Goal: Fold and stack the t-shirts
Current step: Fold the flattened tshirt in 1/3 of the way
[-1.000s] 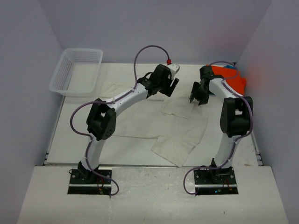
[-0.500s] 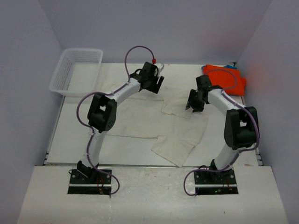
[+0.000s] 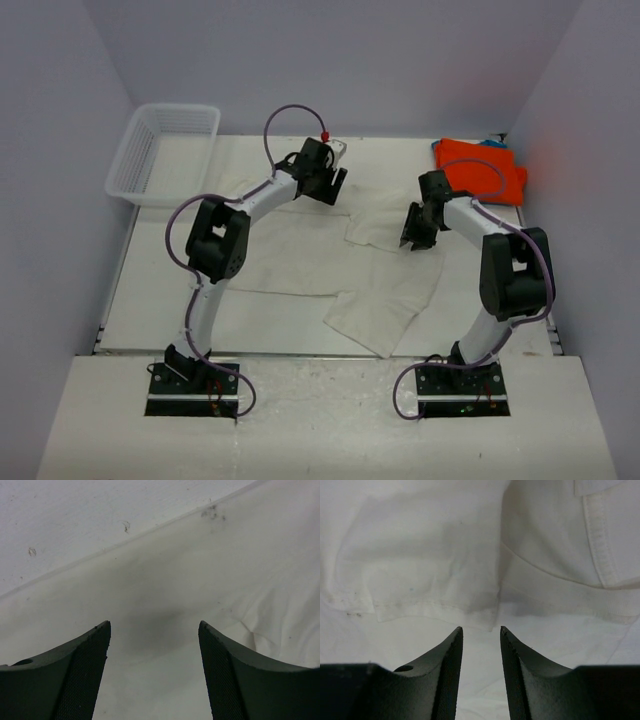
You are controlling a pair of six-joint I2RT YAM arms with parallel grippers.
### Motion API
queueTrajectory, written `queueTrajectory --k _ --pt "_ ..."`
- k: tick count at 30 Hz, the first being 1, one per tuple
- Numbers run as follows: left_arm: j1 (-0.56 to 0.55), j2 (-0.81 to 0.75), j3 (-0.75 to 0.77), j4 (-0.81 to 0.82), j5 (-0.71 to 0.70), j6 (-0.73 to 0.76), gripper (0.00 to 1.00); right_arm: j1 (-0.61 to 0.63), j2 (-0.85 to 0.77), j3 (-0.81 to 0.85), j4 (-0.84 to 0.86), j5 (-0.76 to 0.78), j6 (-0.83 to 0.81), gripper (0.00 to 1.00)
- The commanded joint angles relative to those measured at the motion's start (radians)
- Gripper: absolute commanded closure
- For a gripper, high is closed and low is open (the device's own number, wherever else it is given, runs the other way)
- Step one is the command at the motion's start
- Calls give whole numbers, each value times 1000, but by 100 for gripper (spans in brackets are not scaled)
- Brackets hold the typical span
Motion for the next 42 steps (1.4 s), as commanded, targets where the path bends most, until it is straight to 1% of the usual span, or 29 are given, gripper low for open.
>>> queueTrajectory --k 1,10,13,17,21,23,26,33,36,39,42 --pt "9 -56 -23 41 34 -13 28 3 10 -4 33 6 22 63" --pt "12 -102 -57 55 52 -13 28 13 27 6 21 -6 56 63" --pt "15 -109 -52 61 64 -17 27 14 4 -22 45 -1 97 61" --pt "15 -115 -49 58 80 -22 27 13 18 -1 24 -20 119 58" --pt "17 -125 -49 57 78 -20 27 14 21 9 2 -14 157 56" --pt "18 -128 -48 57 80 -20 27 13 0 -19 31 -24 186 55" --pt "18 -132 -49 57 81 -20 27 14 9 -24 33 -43 211 54" --pt "25 -159 -71 64 84 -22 27 14 22 -8 4 -61 255 58" --pt "31 -176 -77 67 93 -25 27 16 36 7 -34 -38 275 59" --pt "35 -190 -85 73 104 -30 27 23 59 38 -88 20 294 59" --pt "40 -196 -94 89 115 -36 26 26 61 42 -96 31 289 60"
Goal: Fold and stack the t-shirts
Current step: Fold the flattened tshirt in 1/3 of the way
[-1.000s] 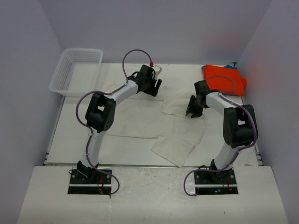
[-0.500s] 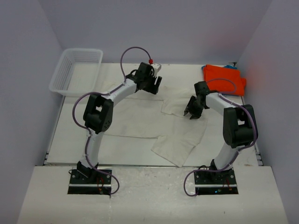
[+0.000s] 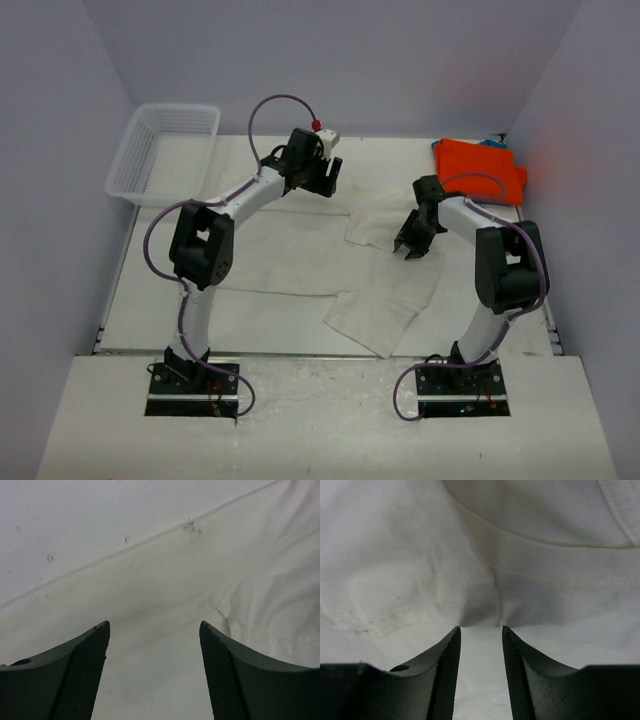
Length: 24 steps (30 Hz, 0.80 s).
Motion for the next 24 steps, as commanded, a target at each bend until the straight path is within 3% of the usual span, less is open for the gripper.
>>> queueTrajectory --k 1,8,16,18,24 --pt "12 -69 -10 61 35 -27 26 11 -8 14 -22 40 28 60" --pt "14 -61 -30 84 61 -33 26 26 -276 -198 294 38 56 58" --pt "14 -66 -48 102 86 -56 26 41 -708 -500 596 -12 56 53" --pt "14 -67 -48 102 90 -63 26 41 -727 -518 575 5 111 54" --pt "12 -83 -62 110 103 -76 26 41 -542 -442 402 52 314 60"
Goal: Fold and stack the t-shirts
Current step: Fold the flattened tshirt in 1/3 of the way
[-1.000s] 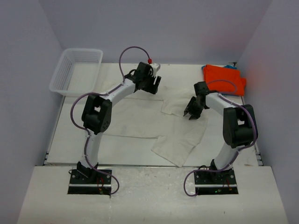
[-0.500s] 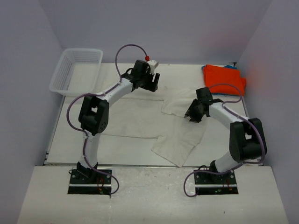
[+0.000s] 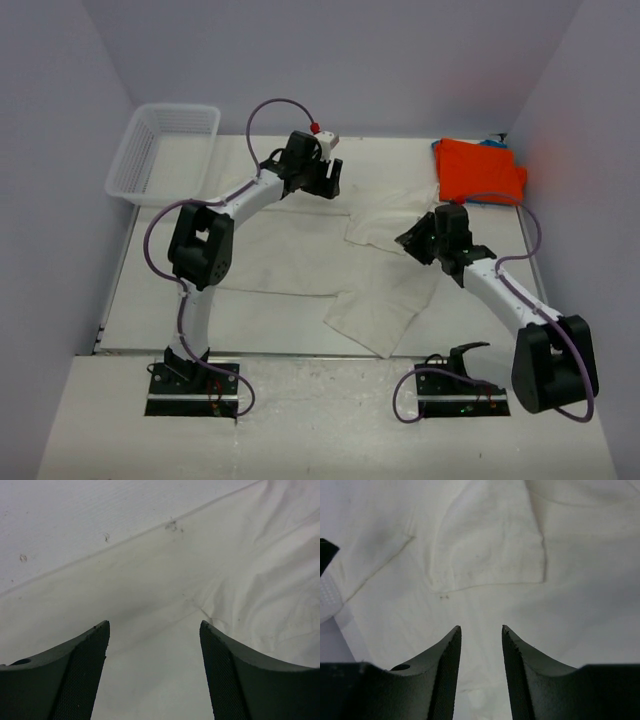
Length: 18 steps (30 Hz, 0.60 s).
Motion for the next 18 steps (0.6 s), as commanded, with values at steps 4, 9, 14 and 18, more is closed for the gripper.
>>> queueTrajectory --k 4,9,14,18 --pt "5 -73 -11 38 23 -18 26 2 109 23 -66 51 278 63" --pt "5 -68 -10 36 25 -14 26 2 66 -85 23 66 372 65" --pt "5 -64 -13 41 25 -12 26 -28 92 -96 16 89 401 69" --pt "5 -62 -10 46 36 -14 26 -47 167 -53 7 78 361 69"
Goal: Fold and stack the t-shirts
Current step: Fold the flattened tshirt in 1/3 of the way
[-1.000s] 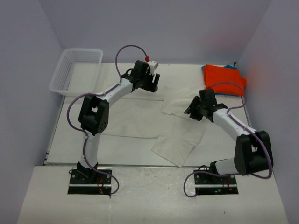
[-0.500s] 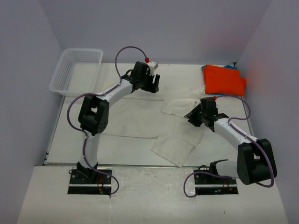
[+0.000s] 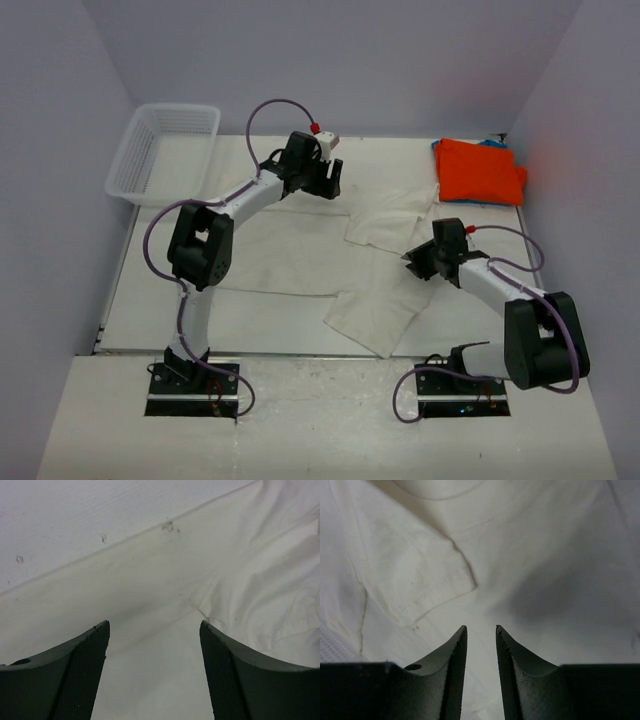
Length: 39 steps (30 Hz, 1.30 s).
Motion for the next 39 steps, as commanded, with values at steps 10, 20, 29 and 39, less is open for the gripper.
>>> queueTrajectory --k 10,20,29,39 --pt "6 -71 -3 38 28 -7 26 -29 175 181 -28 41 -93 68" --pt "11 -95 -9 36 26 4 25 -35 209 231 -110 51 -84 68" --pt "19 -106 -12 43 37 -2 25 -35 310 352 -247 76 -133 68" --pt "28 -145 -12 55 86 -17 24 -33 393 469 -356 68 -139 68"
